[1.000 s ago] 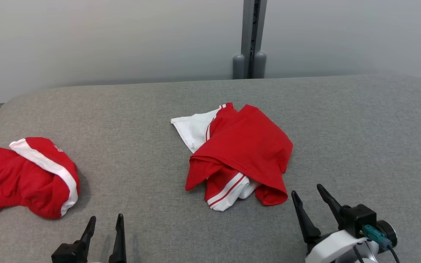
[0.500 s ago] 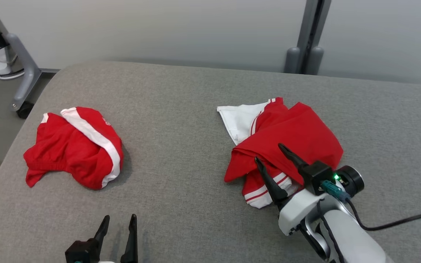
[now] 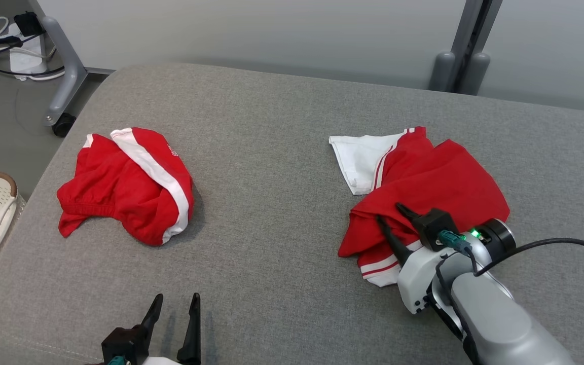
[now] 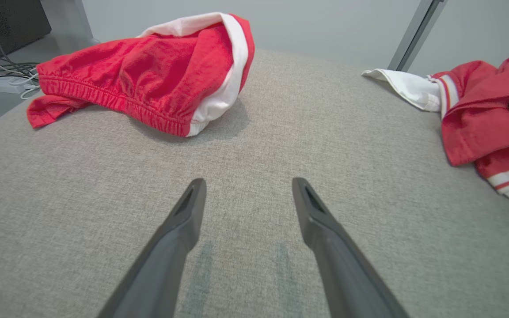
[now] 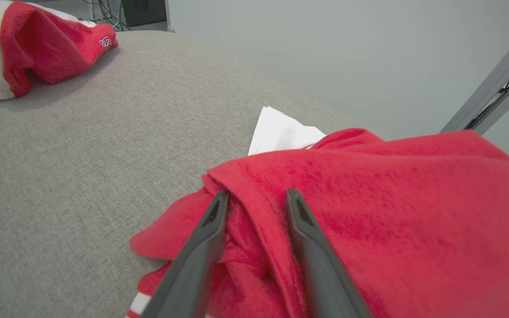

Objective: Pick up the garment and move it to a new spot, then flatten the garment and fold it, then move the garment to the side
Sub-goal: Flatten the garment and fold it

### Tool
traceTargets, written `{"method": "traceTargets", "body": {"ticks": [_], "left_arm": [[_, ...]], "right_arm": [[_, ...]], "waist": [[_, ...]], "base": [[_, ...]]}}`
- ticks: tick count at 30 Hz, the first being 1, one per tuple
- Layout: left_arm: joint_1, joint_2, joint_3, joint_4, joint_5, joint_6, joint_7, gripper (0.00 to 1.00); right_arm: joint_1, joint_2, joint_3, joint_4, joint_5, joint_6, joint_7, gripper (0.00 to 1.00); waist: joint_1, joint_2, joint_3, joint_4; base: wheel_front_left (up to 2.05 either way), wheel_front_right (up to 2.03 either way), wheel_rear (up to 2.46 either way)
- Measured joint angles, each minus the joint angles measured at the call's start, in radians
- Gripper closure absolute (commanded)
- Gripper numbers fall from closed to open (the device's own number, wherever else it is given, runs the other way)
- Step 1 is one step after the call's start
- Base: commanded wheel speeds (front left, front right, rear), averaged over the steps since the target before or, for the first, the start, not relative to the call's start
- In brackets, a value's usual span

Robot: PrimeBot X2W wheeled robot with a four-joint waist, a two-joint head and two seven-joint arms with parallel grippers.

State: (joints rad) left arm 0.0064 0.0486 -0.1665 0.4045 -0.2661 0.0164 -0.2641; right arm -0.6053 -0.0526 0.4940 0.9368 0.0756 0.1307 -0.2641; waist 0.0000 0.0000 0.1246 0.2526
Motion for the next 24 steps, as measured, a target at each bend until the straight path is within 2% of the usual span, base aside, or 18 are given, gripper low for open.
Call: {"method": "traceTargets", "body": {"ticks": [1, 7, 11, 16, 19, 24], "left_arm": [[0.000, 0.000, 0.000, 0.000, -0.001, 0.002, 0.000, 0.00], [-0.002, 0.000, -0.009, -0.001, -0.012, 0.007, 0.000, 0.00], [-0.007, 0.000, -0.016, 0.004, -0.016, 0.008, 0.000, 0.00], [-0.003, 0.000, -0.013, 0.016, -0.008, 0.007, 0.000, 0.00], [0.007, 0.000, -0.008, 0.022, -0.007, 0.004, 0.000, 0.00], [0.016, 0.000, -0.008, 0.032, -0.004, 0.001, 0.000, 0.00]], "right_arm": [[-0.006, 0.000, -0.002, 0.008, 0.003, 0.000, 0.000, 1.00], [-0.016, 0.001, -0.012, -0.052, 0.030, 0.000, 0.000, 1.00], [-0.016, 0.000, -0.007, -0.159, 0.064, 0.000, 0.000, 1.00], [-0.030, 0.004, 0.075, -0.403, 0.245, 0.000, 0.000, 1.00], [-0.057, 0.006, 0.084, -0.537, 0.366, 0.000, 0.000, 1.00], [-0.081, 0.006, -0.017, -0.718, 0.542, 0.000, 0.000, 1.00]], "waist": [[0.0000, 0.0000, 0.000, -0.001], [0.0000, 0.0000, -0.002, -0.017], [0.0000, 0.0001, -0.016, -0.029], [0.0000, 0.0000, -0.046, -0.043], [0.0000, 0.0000, -0.065, -0.052], [0.0000, 0.0000, -0.084, -0.071]], "base": [[0.00, 0.00, 0.00], [0.00, 0.00, 0.00], [0.00, 0.00, 0.00], [0.00, 0.00, 0.00], [0.00, 0.00, 0.00], [0.00, 0.00, 0.00]]}}
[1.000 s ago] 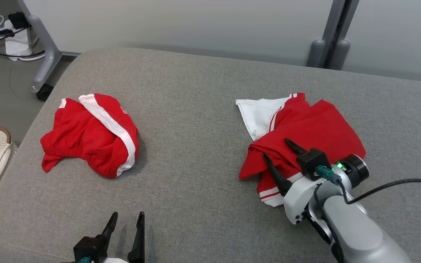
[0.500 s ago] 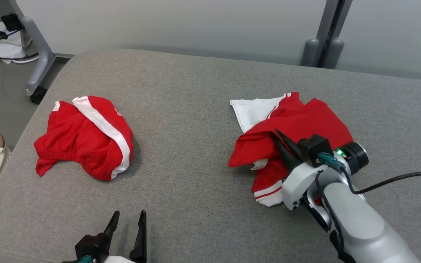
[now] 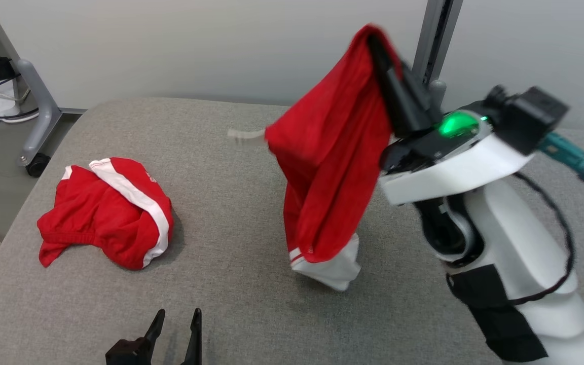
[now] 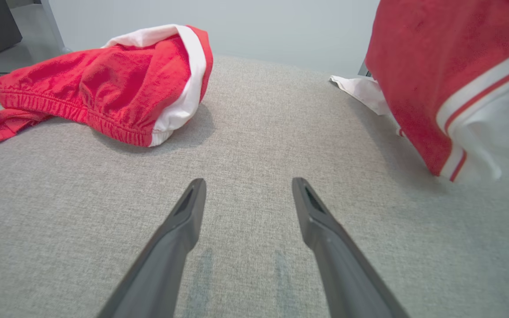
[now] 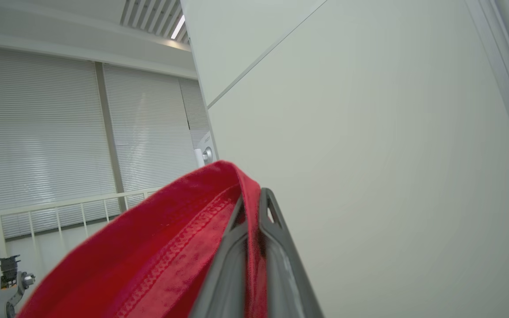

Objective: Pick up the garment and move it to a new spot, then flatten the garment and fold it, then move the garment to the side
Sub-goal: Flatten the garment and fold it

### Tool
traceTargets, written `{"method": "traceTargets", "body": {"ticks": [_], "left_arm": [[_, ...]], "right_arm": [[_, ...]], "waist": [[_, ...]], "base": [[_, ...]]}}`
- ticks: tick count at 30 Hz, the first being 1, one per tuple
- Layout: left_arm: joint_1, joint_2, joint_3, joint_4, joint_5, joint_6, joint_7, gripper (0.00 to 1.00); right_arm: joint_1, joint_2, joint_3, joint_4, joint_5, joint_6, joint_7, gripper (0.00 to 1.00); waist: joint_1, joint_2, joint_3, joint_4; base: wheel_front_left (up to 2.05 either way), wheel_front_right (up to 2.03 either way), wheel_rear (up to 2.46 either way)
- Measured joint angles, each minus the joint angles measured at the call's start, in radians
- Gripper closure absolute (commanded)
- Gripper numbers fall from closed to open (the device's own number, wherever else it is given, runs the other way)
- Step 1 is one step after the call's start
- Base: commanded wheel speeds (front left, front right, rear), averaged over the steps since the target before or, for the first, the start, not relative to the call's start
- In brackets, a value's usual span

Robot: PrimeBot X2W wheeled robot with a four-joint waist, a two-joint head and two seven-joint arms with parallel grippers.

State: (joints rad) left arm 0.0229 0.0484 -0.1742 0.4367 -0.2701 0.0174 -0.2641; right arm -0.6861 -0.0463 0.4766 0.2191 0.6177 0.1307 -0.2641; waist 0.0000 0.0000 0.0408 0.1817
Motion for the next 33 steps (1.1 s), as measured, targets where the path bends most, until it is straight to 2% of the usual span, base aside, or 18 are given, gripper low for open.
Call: {"method": "traceTargets", "body": {"ticks": [2, 5, 7, 11, 12, 13, 14, 18, 23, 30, 33], "left_arm": [[0.009, 0.000, -0.001, 0.004, 0.000, 0.000, 0.000, 0.00], [0.012, 0.000, -0.002, 0.003, -0.001, 0.000, 0.000, 0.00], [0.010, 0.000, -0.005, 0.001, -0.002, 0.001, 0.000, 0.00], [-0.013, 0.000, -0.012, -0.004, -0.003, 0.001, 0.000, 0.00], [-0.021, 0.000, -0.015, -0.005, -0.003, 0.001, 0.000, 0.00], [-0.027, 0.000, -0.019, -0.005, -0.003, 0.001, 0.000, 0.00], [-0.032, 0.000, -0.021, -0.005, -0.002, 0.001, 0.000, 0.00], [-0.049, -0.001, -0.029, -0.005, 0.003, 0.001, 0.000, 0.00], [-0.051, 0.000, -0.021, -0.003, 0.010, 0.000, 0.000, 0.00], [-0.054, 0.000, -0.019, -0.008, 0.013, 0.000, 0.000, 0.00], [-0.058, 0.000, -0.019, -0.011, 0.010, 0.000, 0.000, 0.00]], "right_arm": [[0.001, -0.001, -0.074, -0.035, 0.047, 0.000, 0.000, 1.00], [0.019, 0.000, -0.200, -0.023, 0.030, 0.000, 0.000, 1.00], [0.053, 0.001, -0.297, 0.048, -0.001, 0.000, 0.000, 1.00], [0.100, -0.010, -0.488, 0.268, -0.159, 0.000, 0.000, 1.00], [0.108, -0.013, -0.540, 0.330, -0.186, 0.000, 0.000, 0.88], [0.119, -0.029, -0.576, 0.387, -0.231, -0.001, 0.000, 0.19], [0.127, -0.043, -0.612, 0.441, -0.277, -0.001, 0.000, 0.00], [0.128, -0.057, -0.735, 0.540, -0.375, -0.001, 0.000, 0.00], [0.145, -0.035, -0.774, 0.535, -0.425, -0.001, 0.000, 0.00], [0.213, -0.014, -0.745, 0.437, -0.441, -0.001, 0.000, 0.00], [0.295, -0.006, -0.688, 0.379, -0.440, -0.001, 0.000, 0.00]], "waist": [[0.0000, 0.0000, -0.002, -0.007], [0.0000, 0.0000, 0.007, -0.016], [0.0000, 0.0000, 0.018, -0.020], [0.0000, 0.0000, 0.048, -0.025], [0.0000, 0.0000, 0.056, -0.026], [0.0000, 0.0000, 0.064, -0.026], [0.0000, 0.0000, 0.071, -0.026], [0.0000, 0.0000, 0.096, -0.029], [0.0000, 0.0000, 0.102, -0.058], [0.0000, 0.0000, 0.094, -0.101], [0.0000, 0.0000, 0.083, -0.131]], "base": [[0.00, 0.00, 0.00], [0.00, 0.00, 0.00], [0.00, 0.00, 0.00], [0.00, 0.00, 0.00], [0.00, 0.00, 0.00], [0.00, 0.00, 0.00], [0.00, 0.00, 0.00], [0.00, 0.00, 0.00], [0.00, 0.00, 0.00], [0.00, 0.00, 0.00], [0.00, 0.00, 0.00]]}}
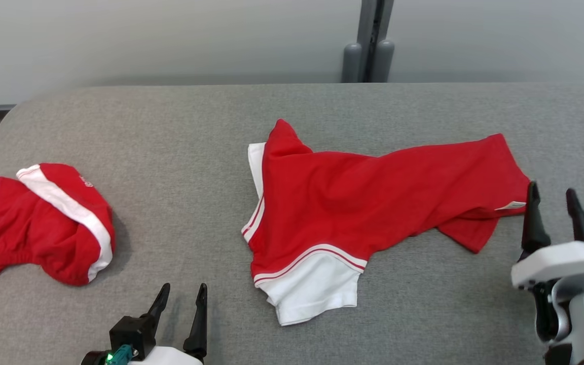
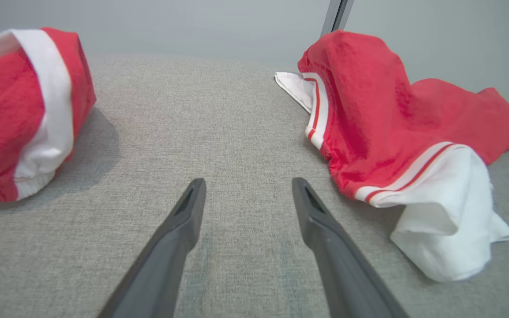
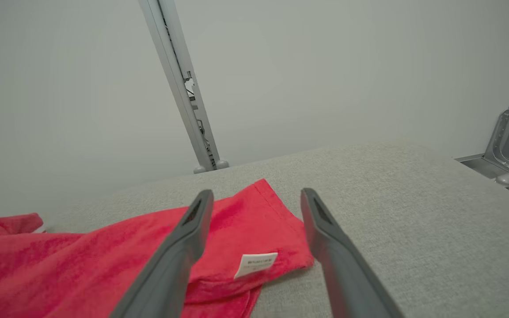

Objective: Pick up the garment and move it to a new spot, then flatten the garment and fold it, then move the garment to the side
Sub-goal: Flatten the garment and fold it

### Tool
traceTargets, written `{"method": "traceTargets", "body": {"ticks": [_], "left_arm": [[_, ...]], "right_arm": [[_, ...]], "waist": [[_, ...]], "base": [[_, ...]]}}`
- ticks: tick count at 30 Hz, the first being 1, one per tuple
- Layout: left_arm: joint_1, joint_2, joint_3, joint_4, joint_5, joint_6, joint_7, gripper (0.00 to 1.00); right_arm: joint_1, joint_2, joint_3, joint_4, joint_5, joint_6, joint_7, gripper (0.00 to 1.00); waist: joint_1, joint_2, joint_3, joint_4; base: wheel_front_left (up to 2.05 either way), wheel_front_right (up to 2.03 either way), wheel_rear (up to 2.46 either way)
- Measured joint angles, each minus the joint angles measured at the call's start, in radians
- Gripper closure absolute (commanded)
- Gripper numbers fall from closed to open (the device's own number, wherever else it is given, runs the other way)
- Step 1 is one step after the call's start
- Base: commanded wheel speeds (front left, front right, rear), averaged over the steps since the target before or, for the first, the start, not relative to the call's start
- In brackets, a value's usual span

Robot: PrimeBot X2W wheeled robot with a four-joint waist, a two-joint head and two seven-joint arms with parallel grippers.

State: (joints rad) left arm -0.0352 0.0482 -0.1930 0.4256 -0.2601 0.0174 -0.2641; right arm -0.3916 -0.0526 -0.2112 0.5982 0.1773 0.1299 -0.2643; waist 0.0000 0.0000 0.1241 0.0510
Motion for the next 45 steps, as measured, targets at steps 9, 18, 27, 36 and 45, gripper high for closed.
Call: {"method": "traceTargets", "body": {"ticks": [9, 18, 27, 36, 45], "left_arm": [[0.004, 0.000, -0.008, 0.002, -0.006, -0.004, 0.000, 0.00], [0.007, 0.000, -0.012, 0.000, -0.016, -0.003, 0.000, 0.00], [-0.066, 0.001, -0.049, 0.034, -0.095, -0.025, 0.000, 0.00], [-0.206, -0.001, -0.091, 0.174, -0.090, -0.012, 0.000, 0.00], [-0.303, 0.000, -0.095, 0.348, -0.074, 0.037, -0.001, 1.00]], "right_arm": [[0.163, 0.005, 0.084, -0.043, 0.061, 0.000, 0.000, 0.00], [0.202, 0.005, 0.108, -0.045, 0.082, 0.000, 0.000, 0.00], [0.188, 0.005, 0.132, -0.052, 0.095, 0.000, 0.000, 0.00], [0.162, 0.005, 0.160, -0.060, 0.094, 0.001, 0.000, 0.00], [0.149, 0.005, 0.175, -0.064, 0.105, 0.001, 0.000, 0.00]], "waist": [[0.0000, 0.0000, -0.034, -0.060], [0.0000, 0.0000, -0.034, -0.101], [0.0000, 0.0000, 0.008, -0.117], [0.0000, 0.0000, 0.046, -0.159], [0.0000, 0.0000, 0.078, -0.213]], "base": [[0.00, 0.00, 0.00], [0.00, 0.00, 0.00], [0.00, 0.00, 0.00], [0.00, 0.00, 0.00], [0.00, 0.00, 0.00]]}}
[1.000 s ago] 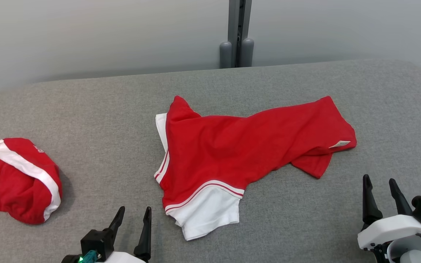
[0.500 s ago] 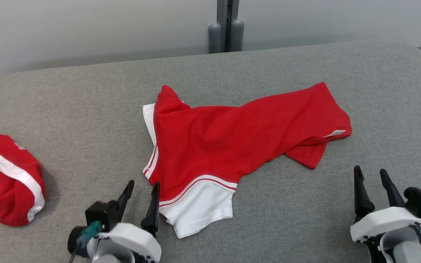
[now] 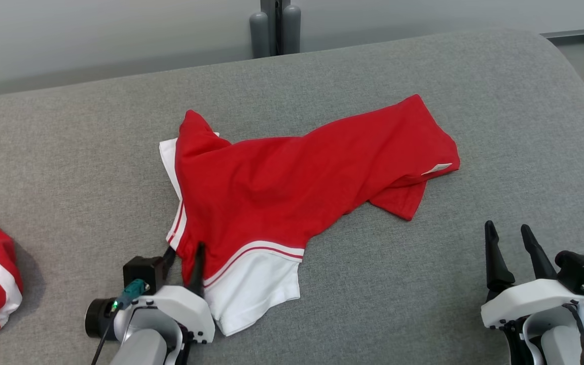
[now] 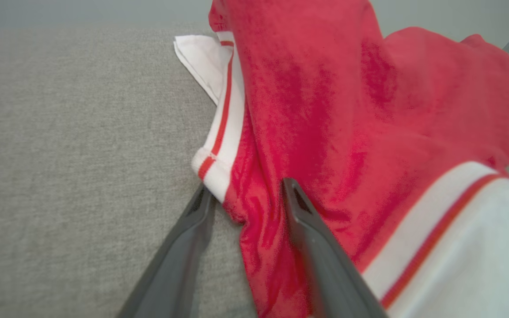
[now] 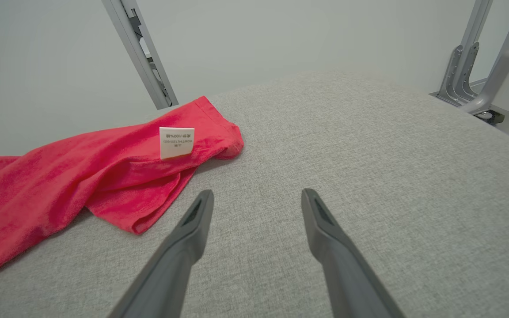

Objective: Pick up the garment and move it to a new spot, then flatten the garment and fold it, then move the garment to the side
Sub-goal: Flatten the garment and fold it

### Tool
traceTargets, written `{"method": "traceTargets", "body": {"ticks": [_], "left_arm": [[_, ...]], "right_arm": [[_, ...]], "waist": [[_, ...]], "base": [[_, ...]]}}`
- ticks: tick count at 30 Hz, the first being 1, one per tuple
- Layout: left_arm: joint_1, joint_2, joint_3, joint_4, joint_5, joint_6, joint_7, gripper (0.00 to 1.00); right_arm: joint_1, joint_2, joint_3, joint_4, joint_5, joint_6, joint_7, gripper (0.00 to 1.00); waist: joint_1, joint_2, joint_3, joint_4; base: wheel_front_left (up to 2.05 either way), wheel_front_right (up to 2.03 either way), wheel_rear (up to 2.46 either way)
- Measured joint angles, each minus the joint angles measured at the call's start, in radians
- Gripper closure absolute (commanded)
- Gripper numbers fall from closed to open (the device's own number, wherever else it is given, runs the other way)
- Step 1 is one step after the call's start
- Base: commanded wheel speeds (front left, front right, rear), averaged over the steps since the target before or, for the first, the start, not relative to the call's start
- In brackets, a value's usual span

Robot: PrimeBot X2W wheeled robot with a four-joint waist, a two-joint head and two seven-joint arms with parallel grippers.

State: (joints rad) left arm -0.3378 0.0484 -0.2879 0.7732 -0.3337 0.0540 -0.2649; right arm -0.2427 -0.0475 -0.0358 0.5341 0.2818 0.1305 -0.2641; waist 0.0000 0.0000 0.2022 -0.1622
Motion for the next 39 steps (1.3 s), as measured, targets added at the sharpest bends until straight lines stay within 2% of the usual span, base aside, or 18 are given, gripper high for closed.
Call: {"method": "traceTargets", "body": {"ticks": [8, 17, 19, 22, 28, 39], "left_arm": [[-0.009, 0.003, 0.105, -0.094, 0.036, 0.013, 0.001, 1.00], [-0.040, 0.072, 0.238, -0.130, 0.088, 0.011, 0.001, 1.00], [-0.059, 0.081, 0.255, -0.126, 0.097, 0.008, 0.001, 0.00], [-0.071, 0.078, 0.270, -0.117, 0.117, 0.008, 0.001, 0.00], [-0.065, 0.033, 0.272, -0.120, 0.139, -0.010, 0.001, 0.00], [0.133, 0.002, 0.281, -0.259, 0.155, -0.020, 0.001, 0.00]], "right_arm": [[0.000, 0.000, -0.018, -0.006, 0.002, 0.000, 0.000, 0.00], [-0.016, 0.000, 0.016, -0.006, 0.012, 0.000, 0.000, 0.00], [-0.019, -0.001, 0.033, -0.002, 0.014, 0.000, 0.000, 0.00], [-0.037, 0.000, 0.051, 0.001, 0.017, 0.000, 0.000, 0.00], [-0.072, 0.001, 0.065, 0.007, 0.022, 0.000, 0.000, 0.00], [-0.032, 0.000, 0.044, -0.005, 0.024, 0.000, 0.000, 0.00]], "waist": [[0.0000, 0.0000, 0.003, 0.019], [0.0000, 0.0000, 0.006, 0.051], [0.0000, 0.0000, 0.010, 0.056], [0.0000, 0.0000, 0.018, 0.066], [0.0000, 0.0000, 0.029, 0.100], [0.0000, 0.0000, -0.032, 0.127]], "base": [[0.00, 0.00, 0.00], [0.00, 0.00, 0.00], [0.00, 0.00, 0.00], [0.00, 0.00, 0.00], [0.00, 0.00, 0.00], [0.00, 0.00, 0.00]]}}
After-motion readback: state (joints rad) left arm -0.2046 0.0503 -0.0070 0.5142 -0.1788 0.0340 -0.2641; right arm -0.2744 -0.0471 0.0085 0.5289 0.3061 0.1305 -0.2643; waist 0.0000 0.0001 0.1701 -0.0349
